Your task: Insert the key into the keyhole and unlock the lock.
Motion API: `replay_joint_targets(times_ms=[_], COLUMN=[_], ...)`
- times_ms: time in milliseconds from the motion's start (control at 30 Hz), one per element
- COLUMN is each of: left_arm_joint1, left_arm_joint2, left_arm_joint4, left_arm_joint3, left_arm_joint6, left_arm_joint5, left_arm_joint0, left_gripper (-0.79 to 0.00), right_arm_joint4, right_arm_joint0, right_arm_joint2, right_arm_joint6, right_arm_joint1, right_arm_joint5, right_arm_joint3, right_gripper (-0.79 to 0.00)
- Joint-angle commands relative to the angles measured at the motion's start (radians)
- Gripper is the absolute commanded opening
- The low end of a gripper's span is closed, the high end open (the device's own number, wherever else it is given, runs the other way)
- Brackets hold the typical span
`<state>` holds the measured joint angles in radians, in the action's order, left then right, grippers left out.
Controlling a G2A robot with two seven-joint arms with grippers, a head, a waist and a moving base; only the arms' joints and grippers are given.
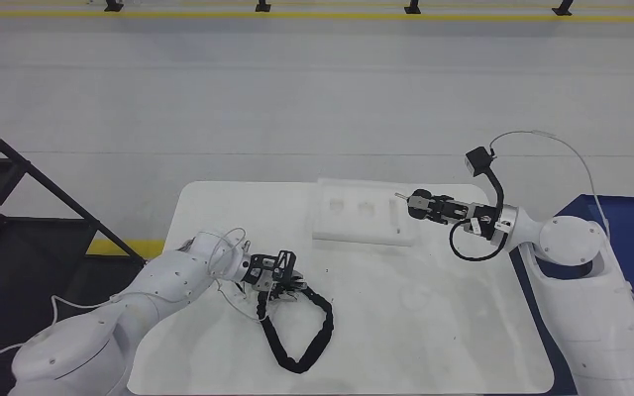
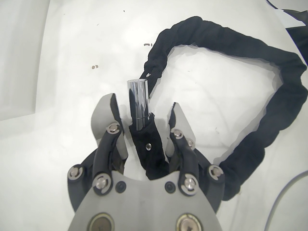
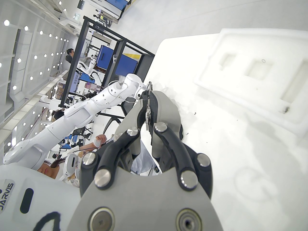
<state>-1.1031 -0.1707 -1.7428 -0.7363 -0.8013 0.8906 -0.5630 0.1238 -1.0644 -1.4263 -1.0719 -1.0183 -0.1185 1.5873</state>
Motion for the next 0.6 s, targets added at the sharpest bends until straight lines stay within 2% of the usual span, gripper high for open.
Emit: replay_joint_targets(times_ms=[0,300,567], left_arm_joint1=[-0.002,0.005,0.043], left_arm_joint2=[-0.001,-0.026,-0.081], left_arm_joint4=[-0.009,-0.013,0.025], left_arm_joint3=[0.002,-0.011,-0.111], left_arm_joint6=[-0.009,-0.053,-0.111], left_arm_joint5=[-0.005,-0.024,-0.023], left_arm_joint0=[0.001,0.006,0.005], left_gripper=[-0.785,-0.785,-0.785], right_arm_joint4=[0.000,0.000,0.000], right_arm_joint0=[0.000,0.000,0.000], right_arm_joint2=[0.000,0.000,0.000], right_arm_joint6=[0.000,0.000,0.000], right_arm_joint1=[0.000,0.000,0.000], right_arm_joint5=[0.000,0.000,0.000], right_arm_joint3=[0.000,0.000,0.000], right_gripper=[-0.785,-0.785,-0.785])
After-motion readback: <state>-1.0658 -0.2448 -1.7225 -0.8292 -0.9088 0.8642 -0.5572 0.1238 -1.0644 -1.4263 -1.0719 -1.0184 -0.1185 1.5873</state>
